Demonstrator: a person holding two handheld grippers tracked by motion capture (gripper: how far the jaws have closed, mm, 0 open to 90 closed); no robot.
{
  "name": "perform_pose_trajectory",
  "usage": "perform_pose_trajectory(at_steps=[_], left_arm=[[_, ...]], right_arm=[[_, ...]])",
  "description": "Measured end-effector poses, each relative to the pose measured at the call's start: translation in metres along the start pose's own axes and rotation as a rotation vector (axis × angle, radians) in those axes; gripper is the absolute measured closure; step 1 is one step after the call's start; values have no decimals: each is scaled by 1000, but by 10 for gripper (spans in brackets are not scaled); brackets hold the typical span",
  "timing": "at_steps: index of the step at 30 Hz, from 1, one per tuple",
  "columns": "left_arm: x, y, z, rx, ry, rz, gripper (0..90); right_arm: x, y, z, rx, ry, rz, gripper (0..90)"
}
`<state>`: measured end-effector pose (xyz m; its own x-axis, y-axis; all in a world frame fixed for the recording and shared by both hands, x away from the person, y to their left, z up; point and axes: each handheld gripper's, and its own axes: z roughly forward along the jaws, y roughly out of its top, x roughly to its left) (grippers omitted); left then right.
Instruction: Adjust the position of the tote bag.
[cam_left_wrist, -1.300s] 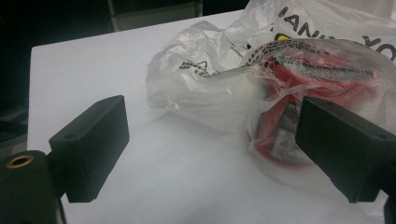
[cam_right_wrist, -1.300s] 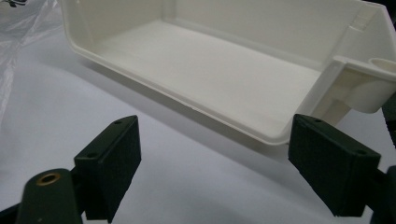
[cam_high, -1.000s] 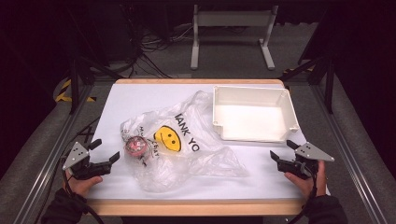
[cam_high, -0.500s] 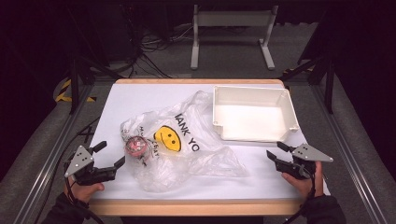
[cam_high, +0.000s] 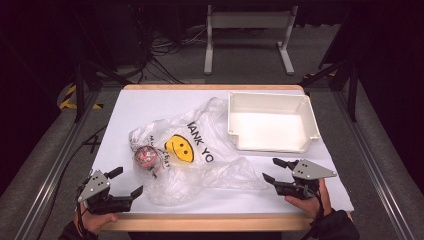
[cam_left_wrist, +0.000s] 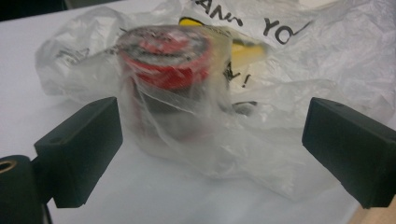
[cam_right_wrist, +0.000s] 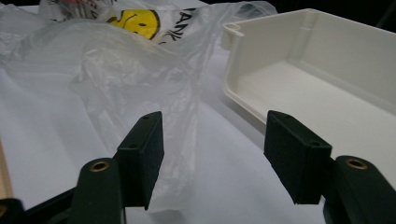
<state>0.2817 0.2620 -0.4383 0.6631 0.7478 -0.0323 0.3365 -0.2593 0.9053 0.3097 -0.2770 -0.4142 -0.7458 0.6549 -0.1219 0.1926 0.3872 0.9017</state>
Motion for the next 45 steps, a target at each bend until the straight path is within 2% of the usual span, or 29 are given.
perform_pose_trajectory(at_steps=[2,4,7,9,11,12,13,15,17,18,20,21,23,24,26,30,37,39,40,41,42,43,45], left_arm=[[-10,0,-1,6,-14,-9,57],[-18,-1,-1,16,-41,1,56],[-29,-1,7,65,-61,55,51],[-32,-2,13,86,-61,69,52],[-33,-1,16,91,-64,80,75],[-36,0,22,107,-52,103,96],[-37,0,25,121,-59,112,120],[-37,0,29,148,-44,132,199],[-37,0,33,164,-56,143,280],[-37,0,33,172,-44,154,342],[-36,0,34,180,-50,163,439],[-35,0,34,205,-52,179,522],[-34,-1,34,222,-62,193,639],[-33,-1,34,225,-51,199,697],[-30,0,32,223,-47,191,786],[-24,-1,31,237,-30,191,851],[-10,-2,24,230,23,167,872],[-5,-2,20,221,50,155,876],[-5,-2,20,221,50,155,879],[-1,-3,18,224,55,158,880],[0,-4,17,222,57,150,882],[0,-4,17,222,57,150,882],[3,-4,15,220,64,150,882]], right_arm=[[5,2,4,7,16,-14,361],[9,4,7,2,41,-19,361],[13,5,12,13,73,-23,361],[16,6,16,27,82,-34,365],[18,6,18,27,98,-34,368],[22,7,24,37,108,-44,394],[23,7,25,40,118,-48,405],[26,7,31,55,126,-64,443],[29,8,37,66,134,-70,488],[30,8,40,76,137,-76,577],[31,7,45,92,147,-78,662],[31,7,46,98,155,-81,700],[32,6,48,107,155,-80,751],[32,6,48,107,161,-78,791],[33,6,48,113,169,-87,856],[34,6,47,116,184,-97,900],[39,7,48,113,217,-109,898],[41,7,49,117,243,-106,797],[41,7,49,117,243,-106,797],[42,7,49,114,262,-114,701],[42,7,48,111,249,-113,628],[42,7,48,111,249,-113,628],[38,10,47,95,244,-86,547]])
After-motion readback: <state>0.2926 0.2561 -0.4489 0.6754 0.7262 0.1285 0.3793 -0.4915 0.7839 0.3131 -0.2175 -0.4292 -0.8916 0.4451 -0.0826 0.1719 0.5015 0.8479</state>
